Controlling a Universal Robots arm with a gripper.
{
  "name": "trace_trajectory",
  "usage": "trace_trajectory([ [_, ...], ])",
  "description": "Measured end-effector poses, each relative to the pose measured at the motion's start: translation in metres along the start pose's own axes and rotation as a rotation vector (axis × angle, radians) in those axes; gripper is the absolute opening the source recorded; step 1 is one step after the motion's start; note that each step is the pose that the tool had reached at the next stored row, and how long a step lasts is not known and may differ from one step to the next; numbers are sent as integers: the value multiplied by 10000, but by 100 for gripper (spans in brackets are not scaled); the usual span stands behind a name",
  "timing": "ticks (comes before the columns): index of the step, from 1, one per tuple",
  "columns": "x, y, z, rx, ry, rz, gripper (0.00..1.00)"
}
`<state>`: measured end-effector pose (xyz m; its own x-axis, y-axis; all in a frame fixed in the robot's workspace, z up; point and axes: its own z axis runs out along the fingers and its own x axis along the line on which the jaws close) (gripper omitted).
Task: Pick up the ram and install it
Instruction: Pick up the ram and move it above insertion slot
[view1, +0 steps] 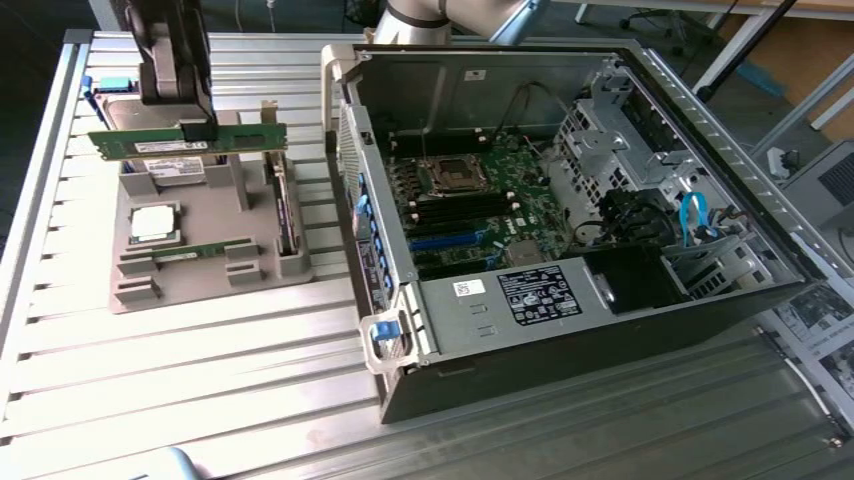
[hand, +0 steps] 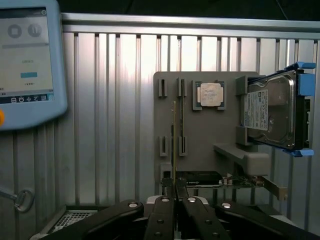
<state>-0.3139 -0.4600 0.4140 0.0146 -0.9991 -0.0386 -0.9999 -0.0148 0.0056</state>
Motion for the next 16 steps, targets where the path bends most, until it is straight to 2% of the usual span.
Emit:
trace_trajectory([
  [16, 2, -113, -1, -37, 0, 1, 12],
])
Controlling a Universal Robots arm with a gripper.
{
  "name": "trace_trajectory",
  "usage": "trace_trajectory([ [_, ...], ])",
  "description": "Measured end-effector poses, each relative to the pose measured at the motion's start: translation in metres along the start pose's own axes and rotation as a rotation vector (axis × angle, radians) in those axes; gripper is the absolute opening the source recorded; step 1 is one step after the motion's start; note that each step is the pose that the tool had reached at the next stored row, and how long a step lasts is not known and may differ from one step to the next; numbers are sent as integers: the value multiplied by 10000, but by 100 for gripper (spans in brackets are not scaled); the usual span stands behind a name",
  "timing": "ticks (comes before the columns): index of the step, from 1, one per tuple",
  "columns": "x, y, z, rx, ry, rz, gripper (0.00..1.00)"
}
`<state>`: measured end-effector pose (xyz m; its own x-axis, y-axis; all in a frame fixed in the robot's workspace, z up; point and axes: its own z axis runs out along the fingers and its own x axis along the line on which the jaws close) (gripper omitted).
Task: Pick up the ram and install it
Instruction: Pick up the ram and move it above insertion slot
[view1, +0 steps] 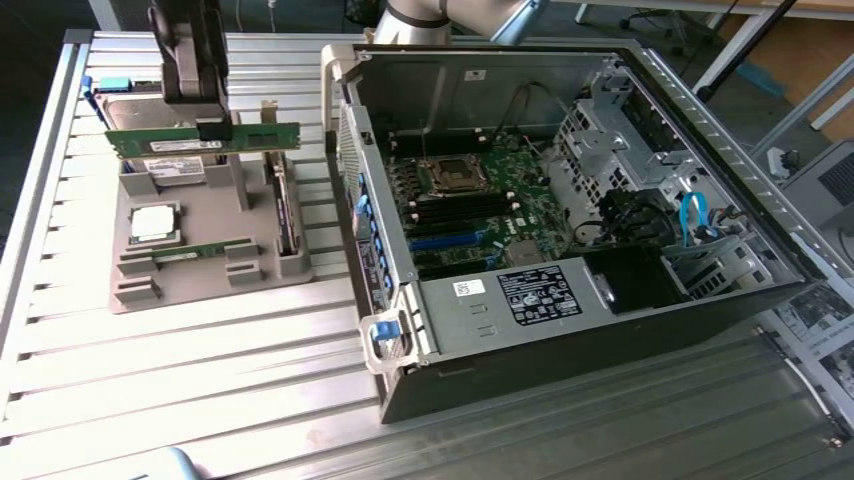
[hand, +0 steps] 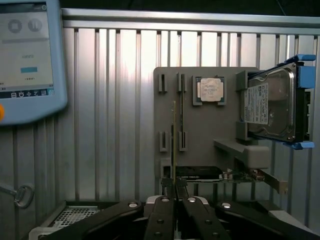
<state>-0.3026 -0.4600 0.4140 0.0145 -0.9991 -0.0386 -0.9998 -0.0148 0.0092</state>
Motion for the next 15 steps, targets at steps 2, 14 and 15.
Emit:
trace_trajectory([
  [2, 0, -33, 0, -17, -1, 0, 12],
  [14, 2, -179, -2, -104, -2, 4, 12],
  [15, 3, -192, -2, -112, -1, 4, 12],
])
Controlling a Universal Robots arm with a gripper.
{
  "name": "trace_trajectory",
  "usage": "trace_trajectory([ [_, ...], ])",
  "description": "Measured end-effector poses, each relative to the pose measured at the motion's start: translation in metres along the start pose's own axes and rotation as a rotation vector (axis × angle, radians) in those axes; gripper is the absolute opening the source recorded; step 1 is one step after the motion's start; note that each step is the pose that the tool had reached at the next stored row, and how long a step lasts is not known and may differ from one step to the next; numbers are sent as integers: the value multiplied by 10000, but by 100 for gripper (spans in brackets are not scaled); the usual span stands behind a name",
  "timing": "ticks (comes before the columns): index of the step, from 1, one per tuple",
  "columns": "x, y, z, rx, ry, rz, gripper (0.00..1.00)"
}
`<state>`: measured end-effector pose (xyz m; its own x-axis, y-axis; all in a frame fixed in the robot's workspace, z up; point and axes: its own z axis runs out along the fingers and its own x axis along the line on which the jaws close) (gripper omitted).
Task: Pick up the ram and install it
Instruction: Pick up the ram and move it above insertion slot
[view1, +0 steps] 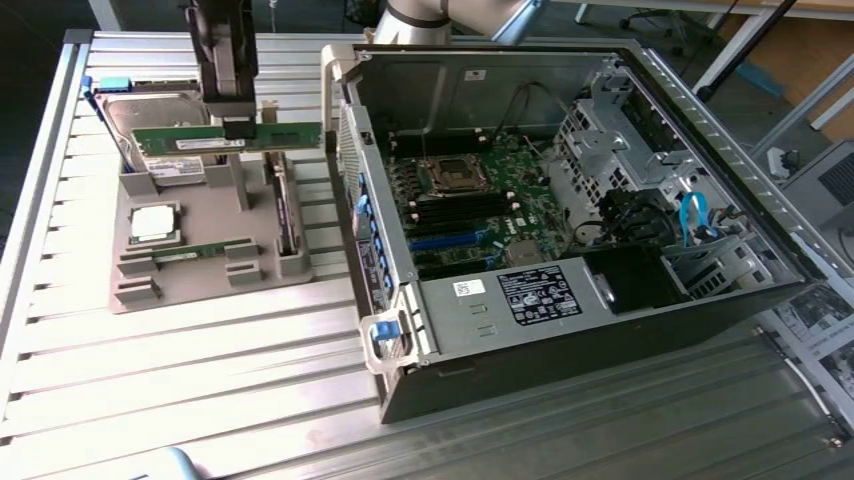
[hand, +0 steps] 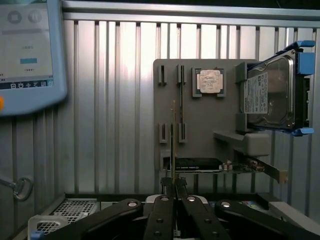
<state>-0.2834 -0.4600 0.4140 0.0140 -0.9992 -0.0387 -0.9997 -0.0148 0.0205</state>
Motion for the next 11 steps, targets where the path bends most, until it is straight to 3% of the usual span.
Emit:
trace_trajectory([
  [11, 2, -146, -3, -93, -1, 3, 12],
])
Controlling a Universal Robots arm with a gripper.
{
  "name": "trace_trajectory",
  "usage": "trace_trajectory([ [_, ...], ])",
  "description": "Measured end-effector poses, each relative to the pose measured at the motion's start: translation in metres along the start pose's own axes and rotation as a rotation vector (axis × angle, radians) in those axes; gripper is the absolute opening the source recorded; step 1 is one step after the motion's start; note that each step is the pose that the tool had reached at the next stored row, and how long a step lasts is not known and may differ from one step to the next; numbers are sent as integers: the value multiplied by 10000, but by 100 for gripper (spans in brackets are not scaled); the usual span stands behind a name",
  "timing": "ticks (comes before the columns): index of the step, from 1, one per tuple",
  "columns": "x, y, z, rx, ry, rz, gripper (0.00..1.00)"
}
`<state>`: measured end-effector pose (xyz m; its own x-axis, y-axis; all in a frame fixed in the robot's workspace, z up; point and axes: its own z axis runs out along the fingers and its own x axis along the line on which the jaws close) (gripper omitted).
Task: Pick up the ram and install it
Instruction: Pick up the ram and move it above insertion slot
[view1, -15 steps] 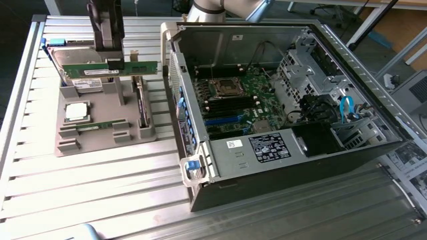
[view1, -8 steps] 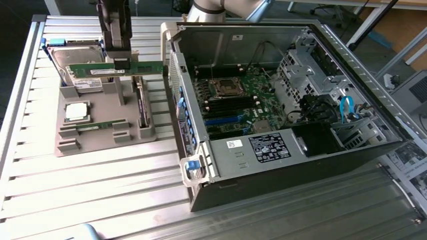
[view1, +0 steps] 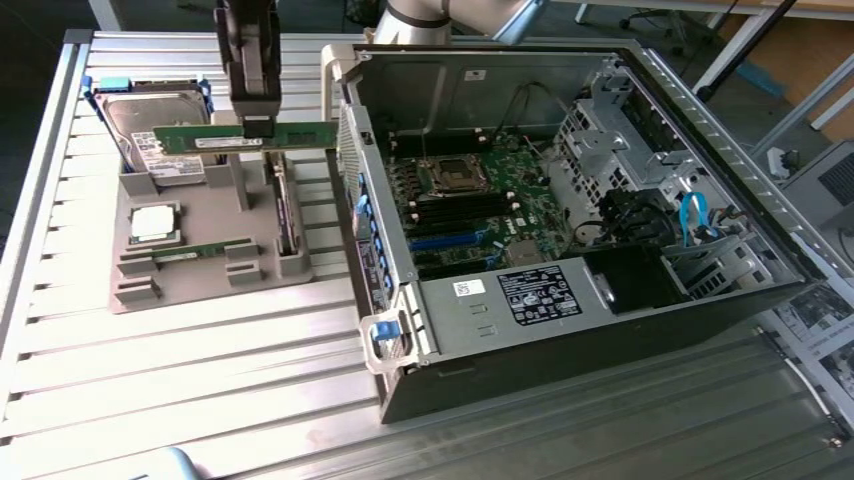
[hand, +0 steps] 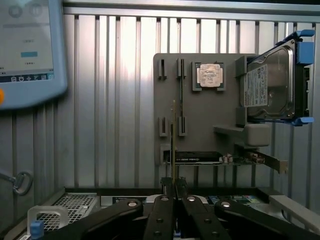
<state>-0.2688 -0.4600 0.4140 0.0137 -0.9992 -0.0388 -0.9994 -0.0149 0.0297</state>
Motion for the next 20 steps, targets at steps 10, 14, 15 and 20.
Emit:
trace_trajectory([
  [10, 2, -120, -3, -73, -2, 3, 12],
  [14, 2, -132, -4, -81, -2, 4, 12],
  [15, 2, -133, -4, -82, -1, 3, 12],
  [20, 2, -133, -4, -82, -2, 3, 12],
])
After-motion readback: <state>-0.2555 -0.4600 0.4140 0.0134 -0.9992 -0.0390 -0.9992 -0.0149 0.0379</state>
